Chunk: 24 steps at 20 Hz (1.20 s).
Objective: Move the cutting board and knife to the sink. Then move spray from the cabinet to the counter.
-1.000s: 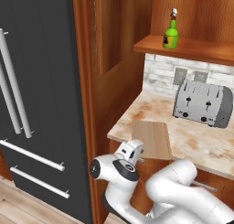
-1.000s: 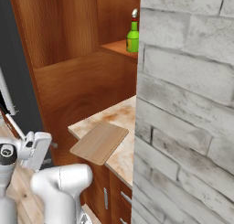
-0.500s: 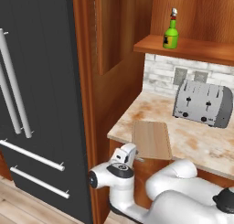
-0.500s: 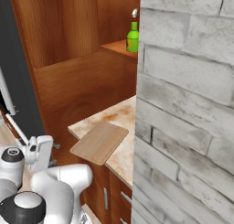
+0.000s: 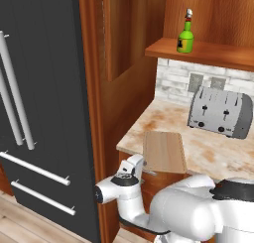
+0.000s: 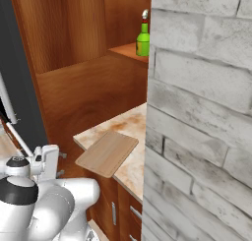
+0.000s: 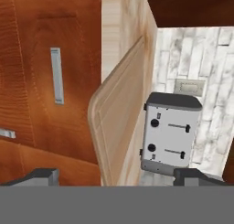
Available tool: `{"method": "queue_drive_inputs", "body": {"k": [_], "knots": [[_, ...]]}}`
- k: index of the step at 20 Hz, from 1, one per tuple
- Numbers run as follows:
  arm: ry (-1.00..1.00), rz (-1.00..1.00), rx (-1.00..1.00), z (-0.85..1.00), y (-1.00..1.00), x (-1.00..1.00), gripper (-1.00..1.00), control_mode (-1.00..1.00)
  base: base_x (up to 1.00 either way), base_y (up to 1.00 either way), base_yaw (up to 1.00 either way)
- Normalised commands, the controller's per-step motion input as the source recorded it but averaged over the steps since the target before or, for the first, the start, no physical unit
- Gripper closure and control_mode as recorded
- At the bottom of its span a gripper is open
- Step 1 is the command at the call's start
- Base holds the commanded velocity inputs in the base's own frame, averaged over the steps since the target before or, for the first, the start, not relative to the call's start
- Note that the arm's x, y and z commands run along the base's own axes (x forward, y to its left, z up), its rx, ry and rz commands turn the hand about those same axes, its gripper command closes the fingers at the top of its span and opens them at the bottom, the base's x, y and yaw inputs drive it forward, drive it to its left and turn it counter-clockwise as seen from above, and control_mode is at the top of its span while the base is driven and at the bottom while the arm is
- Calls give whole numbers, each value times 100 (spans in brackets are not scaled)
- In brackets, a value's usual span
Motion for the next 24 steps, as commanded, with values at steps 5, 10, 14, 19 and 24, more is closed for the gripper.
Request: {"method": "queue_drive_inputs", "body": {"k": [5, 10, 14, 19, 24], "knots": [[0, 0, -2, -11, 0, 7, -100, -100, 0, 0, 0], [0, 0, 0, -4, 0, 6, -100, -100, 0, 0, 0], [0, -5, 0, 0, -3, 0, -100, -100, 0, 0, 0], [-1, -10, 0, 0, -6, 0, -100, -100, 0, 0, 0], [-2, -9, 0, 0, -8, 1, -100, -100, 0, 0, 0]]}}
